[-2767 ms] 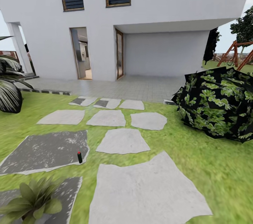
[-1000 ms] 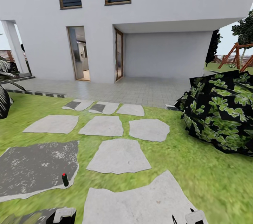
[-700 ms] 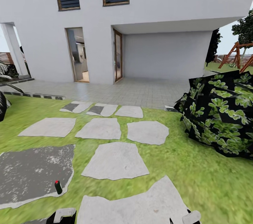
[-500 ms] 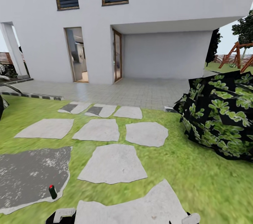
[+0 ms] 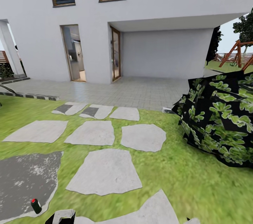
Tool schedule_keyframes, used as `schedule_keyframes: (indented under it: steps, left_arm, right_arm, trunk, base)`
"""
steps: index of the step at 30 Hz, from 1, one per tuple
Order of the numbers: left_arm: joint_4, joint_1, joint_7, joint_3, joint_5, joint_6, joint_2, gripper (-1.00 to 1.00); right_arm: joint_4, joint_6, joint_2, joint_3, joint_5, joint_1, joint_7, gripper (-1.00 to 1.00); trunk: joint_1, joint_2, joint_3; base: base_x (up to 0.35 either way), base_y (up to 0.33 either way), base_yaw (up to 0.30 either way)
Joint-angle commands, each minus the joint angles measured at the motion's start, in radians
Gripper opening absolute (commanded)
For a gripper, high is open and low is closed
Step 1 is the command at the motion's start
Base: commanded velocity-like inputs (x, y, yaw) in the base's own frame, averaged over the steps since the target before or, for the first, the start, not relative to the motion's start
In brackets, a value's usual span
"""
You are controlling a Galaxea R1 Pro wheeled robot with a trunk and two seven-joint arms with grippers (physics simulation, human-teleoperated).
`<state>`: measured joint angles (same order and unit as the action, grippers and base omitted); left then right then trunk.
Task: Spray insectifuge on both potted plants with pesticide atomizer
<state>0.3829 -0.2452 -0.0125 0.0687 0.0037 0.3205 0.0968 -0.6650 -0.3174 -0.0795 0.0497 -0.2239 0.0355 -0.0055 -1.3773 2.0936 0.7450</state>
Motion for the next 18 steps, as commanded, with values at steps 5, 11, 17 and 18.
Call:
schedule_keyframes:
  steps: [5, 11, 17, 18]
  left_arm:
    - [-0.003, -0.002, -0.001, 0.003, 0.003, 0.003, 0.001, 1.0]
    - [-0.031, -0.002, -0.001, 0.003, 0.002, 0.004, 0.0, 1.0]
    - [-0.039, -0.002, -0.001, 0.003, 0.001, 0.005, 0.0, 1.0]
    - [-0.039, -0.002, -0.001, 0.002, 0.001, 0.005, 0.0, 1.0]
  right_arm:
    - [0.001, -0.003, 0.0, -0.105, 0.086, 0.001, -0.026, 1.0]
    - [0.002, -0.004, -0.002, -0.148, 0.171, 0.0, -0.027, 1.0]
    - [0.005, -0.005, -0.002, -0.089, 0.177, 0.001, -0.029, 1.0]
    - [0.007, -0.005, -0.002, -0.081, 0.177, 0.001, -0.03, 1.0]
  trunk:
    - [0.0, 0.0, 0.001]
    - [0.0, 0.0, 0.001]
    - [0.0, 0.0, 0.004]
    - [0.0, 0.0, 0.005]
  base:
    - [0.288, -0.189, 0.0]
    - [0.294, -0.174, 0.0]
    - [0.327, -0.1, 0.097]
    - [0.323, -0.09, 0.193]
